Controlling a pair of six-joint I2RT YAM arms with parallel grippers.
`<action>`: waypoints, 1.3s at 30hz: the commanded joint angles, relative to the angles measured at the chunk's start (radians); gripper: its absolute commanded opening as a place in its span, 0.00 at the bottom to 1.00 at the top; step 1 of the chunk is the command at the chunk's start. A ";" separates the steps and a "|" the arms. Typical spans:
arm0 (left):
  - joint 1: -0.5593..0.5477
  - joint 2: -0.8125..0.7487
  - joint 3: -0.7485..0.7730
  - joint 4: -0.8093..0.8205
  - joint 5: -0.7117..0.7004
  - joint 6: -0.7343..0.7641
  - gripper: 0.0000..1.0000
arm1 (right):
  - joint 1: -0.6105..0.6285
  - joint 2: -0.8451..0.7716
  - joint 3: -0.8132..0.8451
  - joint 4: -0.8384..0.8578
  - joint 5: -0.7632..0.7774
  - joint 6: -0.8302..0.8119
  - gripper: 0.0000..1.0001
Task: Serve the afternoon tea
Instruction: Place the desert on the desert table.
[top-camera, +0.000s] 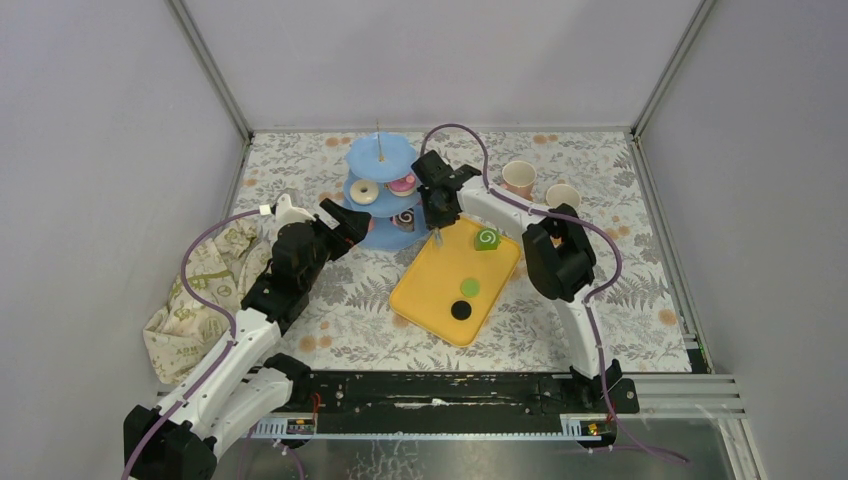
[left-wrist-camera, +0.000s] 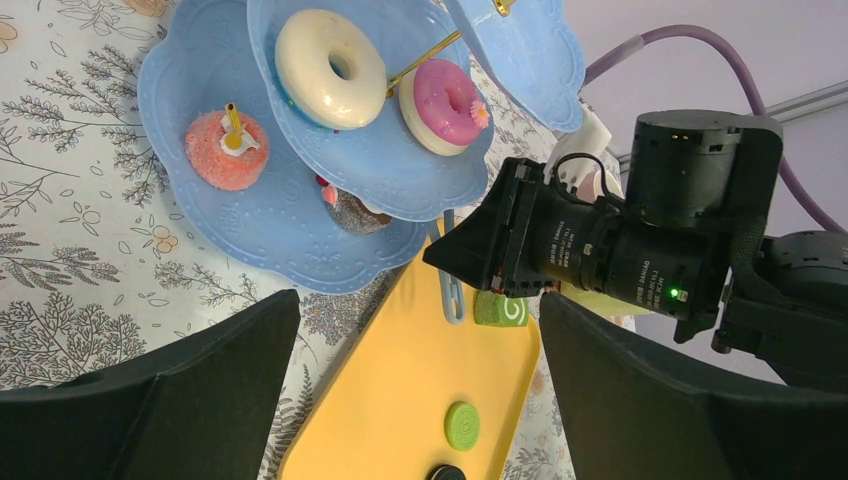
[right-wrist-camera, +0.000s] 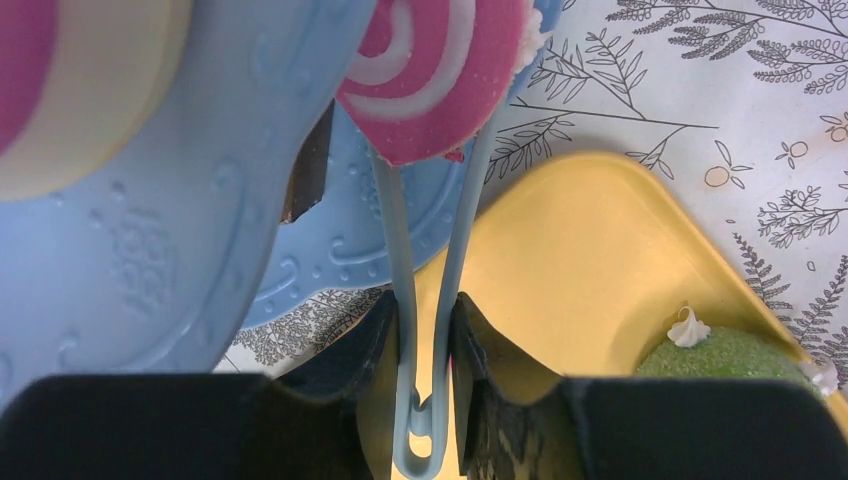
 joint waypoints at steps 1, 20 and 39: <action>0.003 -0.001 0.001 0.042 -0.014 0.013 0.97 | -0.013 0.028 0.079 -0.032 -0.015 -0.018 0.12; 0.003 -0.001 -0.008 0.048 -0.006 0.005 0.97 | -0.025 0.036 0.095 0.010 -0.034 0.009 0.12; 0.005 -0.004 -0.014 0.049 -0.004 0.003 0.97 | -0.036 0.046 0.087 0.047 -0.062 0.020 0.14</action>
